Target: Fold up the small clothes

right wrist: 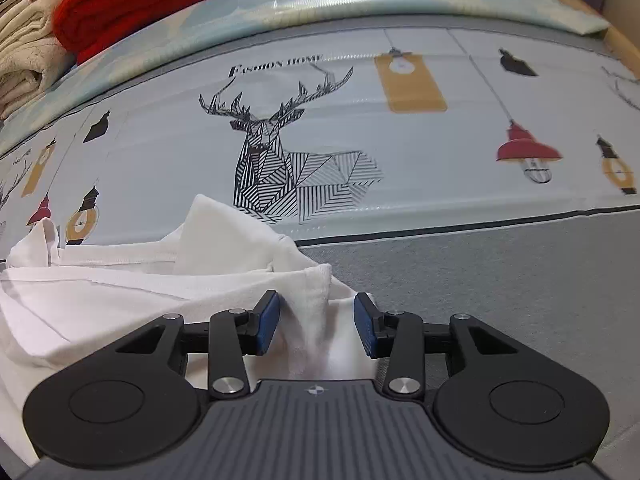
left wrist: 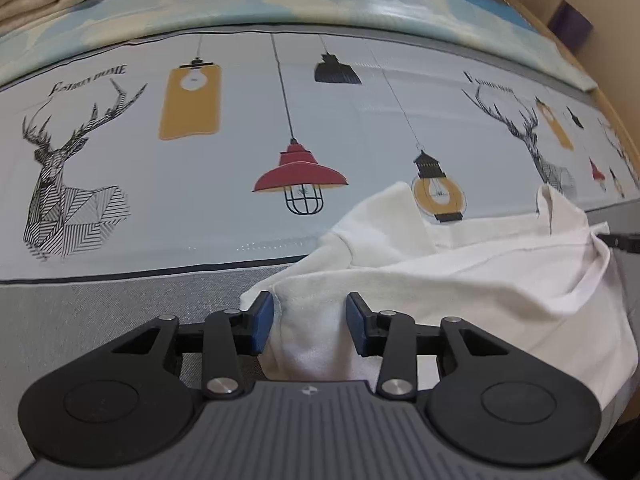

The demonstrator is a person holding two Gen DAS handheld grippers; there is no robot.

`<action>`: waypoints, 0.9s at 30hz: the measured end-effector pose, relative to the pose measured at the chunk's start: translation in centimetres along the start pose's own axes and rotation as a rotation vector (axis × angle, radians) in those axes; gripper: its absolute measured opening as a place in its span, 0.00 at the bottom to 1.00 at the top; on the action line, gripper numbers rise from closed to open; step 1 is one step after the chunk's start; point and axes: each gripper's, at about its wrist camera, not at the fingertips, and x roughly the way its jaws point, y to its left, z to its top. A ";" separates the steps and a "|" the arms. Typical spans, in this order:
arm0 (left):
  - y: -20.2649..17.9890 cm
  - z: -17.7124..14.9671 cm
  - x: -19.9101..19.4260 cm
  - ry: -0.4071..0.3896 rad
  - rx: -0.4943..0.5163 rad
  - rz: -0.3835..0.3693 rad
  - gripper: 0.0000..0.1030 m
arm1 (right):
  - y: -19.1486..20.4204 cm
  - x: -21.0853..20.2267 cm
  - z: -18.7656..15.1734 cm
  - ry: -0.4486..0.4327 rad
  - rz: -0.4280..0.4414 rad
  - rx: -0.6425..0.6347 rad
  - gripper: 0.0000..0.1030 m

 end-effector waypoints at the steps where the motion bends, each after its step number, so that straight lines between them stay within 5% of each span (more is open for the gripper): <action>1: 0.1 0.0 0.1 0.001 0.002 -0.001 0.40 | 0.2 0.2 0.1 0.001 0.001 -0.013 0.42; 4: 0.8 0.0 0.3 0.003 -0.006 0.004 0.20 | 0.6 0.3 0.3 -0.009 0.014 -0.039 0.37; 5: 1.1 0.1 0.3 0.001 -0.010 0.008 0.14 | 0.7 0.3 0.4 -0.014 0.012 -0.045 0.32; 6: 1.4 0.1 0.2 -0.003 -0.020 0.000 0.07 | 0.8 0.3 0.4 -0.016 0.010 -0.051 0.16; 7: 1.6 0.2 -0.1 -0.016 -0.032 -0.013 0.06 | 0.8 0.2 0.4 -0.016 0.008 -0.057 0.09; 14: 1.9 1.7 -2.0 -0.197 -0.082 0.016 0.06 | -0.5 -3.1 2.2 -0.245 -0.013 0.102 0.07; 20: 1.9 2.4 -0.5 -0.199 -0.093 0.089 0.06 | -0.5 -1.2 2.9 -0.224 -0.080 0.116 0.07; 27: 2.0 2.2 -0.4 -0.211 -0.111 0.085 0.11 | -0.2 2.3 3.0 -0.140 -0.173 0.101 0.10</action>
